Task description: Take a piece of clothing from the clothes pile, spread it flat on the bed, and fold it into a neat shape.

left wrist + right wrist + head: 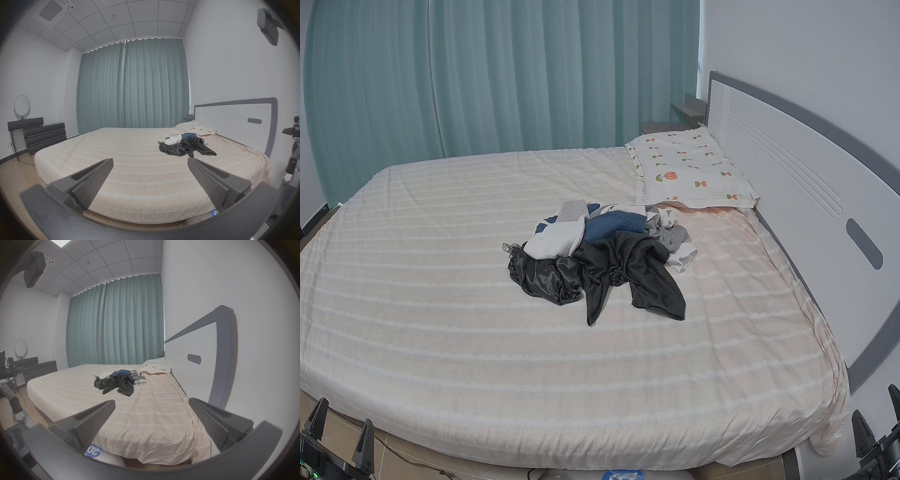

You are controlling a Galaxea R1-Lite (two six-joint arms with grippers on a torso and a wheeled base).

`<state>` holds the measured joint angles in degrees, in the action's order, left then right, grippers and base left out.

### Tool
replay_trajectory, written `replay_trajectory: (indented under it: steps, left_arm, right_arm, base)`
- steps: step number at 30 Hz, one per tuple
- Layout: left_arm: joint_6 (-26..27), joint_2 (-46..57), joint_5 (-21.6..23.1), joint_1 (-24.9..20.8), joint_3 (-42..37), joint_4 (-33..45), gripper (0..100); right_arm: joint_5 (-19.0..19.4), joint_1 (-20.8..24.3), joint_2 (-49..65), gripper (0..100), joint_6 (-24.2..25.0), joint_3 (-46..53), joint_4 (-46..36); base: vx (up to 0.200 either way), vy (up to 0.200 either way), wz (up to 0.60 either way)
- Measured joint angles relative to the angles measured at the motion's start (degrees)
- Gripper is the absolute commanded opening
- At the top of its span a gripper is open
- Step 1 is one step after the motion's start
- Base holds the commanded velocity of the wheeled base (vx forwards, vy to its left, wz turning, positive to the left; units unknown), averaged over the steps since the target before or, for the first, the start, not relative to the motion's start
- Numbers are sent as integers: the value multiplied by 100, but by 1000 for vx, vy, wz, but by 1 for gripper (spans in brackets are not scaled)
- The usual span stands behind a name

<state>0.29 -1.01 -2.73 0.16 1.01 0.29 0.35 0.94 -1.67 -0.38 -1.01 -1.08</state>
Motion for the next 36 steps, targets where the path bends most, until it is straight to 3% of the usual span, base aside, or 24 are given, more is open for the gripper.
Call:
replay_trajectory:
  steps: [8,15,27,36]
  left_arm:
    - [-5,0,2,0,0,-2,100]
    - [-2,0,2,0,0,-2,100]
    - [-2,0,6,0,0,-2,100]
    - [0,0,9,0,0,-5,100]
  right_arm:
    - [22,18,-45,100,43,-41,16]
    - [199,104,-813,100,232,-869,-17]
    - [511,455,-3892,100,401,-1552,1050]
    - [299,856,-6410,100,897,-2293,2019]
  base:
    - [0,0,0]
    - [0,0,0]
    - [0,0,0]
    - [0,0,0]
